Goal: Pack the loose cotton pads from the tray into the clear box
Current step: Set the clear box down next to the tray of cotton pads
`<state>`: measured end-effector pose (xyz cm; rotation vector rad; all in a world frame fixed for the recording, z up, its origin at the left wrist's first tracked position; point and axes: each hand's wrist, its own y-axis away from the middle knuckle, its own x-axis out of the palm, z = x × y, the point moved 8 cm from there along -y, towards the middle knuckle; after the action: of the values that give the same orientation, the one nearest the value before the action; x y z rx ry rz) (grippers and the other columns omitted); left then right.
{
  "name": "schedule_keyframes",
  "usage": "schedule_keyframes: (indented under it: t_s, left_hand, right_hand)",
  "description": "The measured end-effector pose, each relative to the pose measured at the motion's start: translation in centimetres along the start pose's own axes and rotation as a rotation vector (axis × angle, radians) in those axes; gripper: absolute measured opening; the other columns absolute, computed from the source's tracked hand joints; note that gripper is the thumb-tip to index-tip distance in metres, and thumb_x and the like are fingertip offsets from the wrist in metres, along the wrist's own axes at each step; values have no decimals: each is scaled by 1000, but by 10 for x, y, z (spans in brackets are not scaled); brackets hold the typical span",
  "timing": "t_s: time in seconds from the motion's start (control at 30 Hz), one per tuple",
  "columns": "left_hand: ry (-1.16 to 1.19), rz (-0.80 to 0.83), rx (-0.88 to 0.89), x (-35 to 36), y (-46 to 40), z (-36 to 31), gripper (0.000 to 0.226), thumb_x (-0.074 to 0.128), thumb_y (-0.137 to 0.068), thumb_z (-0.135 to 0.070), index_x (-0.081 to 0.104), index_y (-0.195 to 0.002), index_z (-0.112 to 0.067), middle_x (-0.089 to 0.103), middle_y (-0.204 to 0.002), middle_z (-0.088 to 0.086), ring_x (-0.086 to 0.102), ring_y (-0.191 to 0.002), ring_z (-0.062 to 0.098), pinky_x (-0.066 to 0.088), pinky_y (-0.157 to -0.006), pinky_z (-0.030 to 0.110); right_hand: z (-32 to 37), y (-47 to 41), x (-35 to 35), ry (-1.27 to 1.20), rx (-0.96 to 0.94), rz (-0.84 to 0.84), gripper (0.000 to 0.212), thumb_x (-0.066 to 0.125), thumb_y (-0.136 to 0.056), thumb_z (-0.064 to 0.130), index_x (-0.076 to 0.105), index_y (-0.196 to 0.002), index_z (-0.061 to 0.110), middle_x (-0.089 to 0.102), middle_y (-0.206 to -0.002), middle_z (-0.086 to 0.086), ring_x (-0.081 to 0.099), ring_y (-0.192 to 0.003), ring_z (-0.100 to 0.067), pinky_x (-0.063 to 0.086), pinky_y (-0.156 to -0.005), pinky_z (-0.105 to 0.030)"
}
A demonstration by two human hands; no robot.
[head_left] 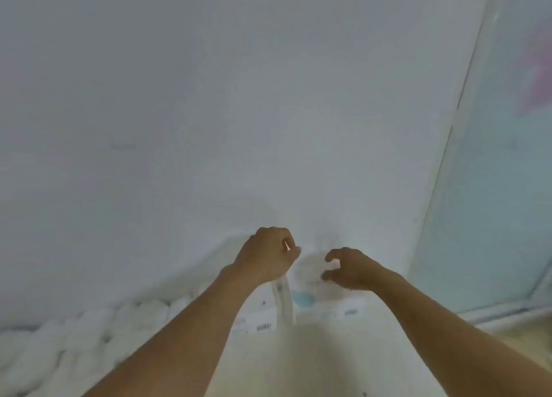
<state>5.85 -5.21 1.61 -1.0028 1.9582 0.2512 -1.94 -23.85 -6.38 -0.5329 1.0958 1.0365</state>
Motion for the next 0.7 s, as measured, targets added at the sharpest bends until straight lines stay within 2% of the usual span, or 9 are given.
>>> schedule_keyframes:
  t_s: [0.07,0.13,0.23,0.3,0.4,0.47,0.6,0.67,0.7]
  left_hand:
    - [-220,95,5,34,8,13,23,60,-93,-46,67,-102,-26,67,-99,-7,64,-92,18,52,-83,32]
    - [-353,153,-26,57,26,30,31,58,-95,-47,64,-115,-23,63,-112,-3,62,-101,21,50,-85,33]
    - [-401,109,15,74,55,43,42,53,-99,-45,54,-132,-19,55,-122,3,58,-108,23,48,-89,34]
    - [-287,98,-1,72,72,44,52,53,-99,-47,47,-141,-17,54,-130,5,55,-115,24,47,-96,36]
    - [-86,184,-41,80,108,37,72,60,-95,-49,33,-153,-14,44,-150,6,46,-134,23,39,-106,33]
    - [82,252,-106,90,140,40,90,69,-90,-48,20,-159,-16,33,-160,3,36,-144,21,34,-107,29]
    - [301,251,-183,89,202,62,128,94,-64,-35,9,-161,-28,25,-163,-1,30,-147,18,34,-115,32]
    - [399,270,-194,85,233,79,138,97,-59,-18,6,-161,-34,16,-166,-6,23,-149,14,33,-116,30]
    - [473,279,-196,83,249,88,140,97,-58,-11,5,-160,-37,14,-166,-8,26,-146,12,37,-113,30]
  right_hand:
    - [-17,-2,21,54,33,1,93,48,-67,90,39,-147,44,30,-160,15,44,-140,-22,35,-113,-55]
    - [-26,2,38,31,12,-21,108,33,-59,102,25,-152,47,13,-164,22,44,-140,-24,36,-112,-56]
    - [-29,24,50,57,-75,-147,112,29,-58,105,27,-150,41,24,-152,20,63,-110,-21,52,-95,-48]
    - [-26,48,48,87,-103,-155,109,40,-62,101,30,-148,36,30,-139,18,63,-99,-15,54,-88,-42]
    - [-27,91,58,83,-167,-145,106,65,-62,88,33,-147,33,30,-139,16,56,-112,-16,49,-94,-36]
    - [-27,126,64,51,-198,-169,103,75,-59,81,39,-143,34,33,-140,16,53,-116,-14,47,-96,-34]
    - [-5,197,75,-74,-321,-176,87,78,-55,80,50,-126,39,44,-127,22,52,-113,-3,48,-95,-33]
    - [22,228,86,-81,-413,-165,77,78,-63,75,51,-124,38,48,-121,24,52,-109,1,48,-92,-30]
    - [36,241,93,-83,-450,-177,74,76,-66,74,51,-125,37,49,-121,25,54,-108,0,49,-91,-30]
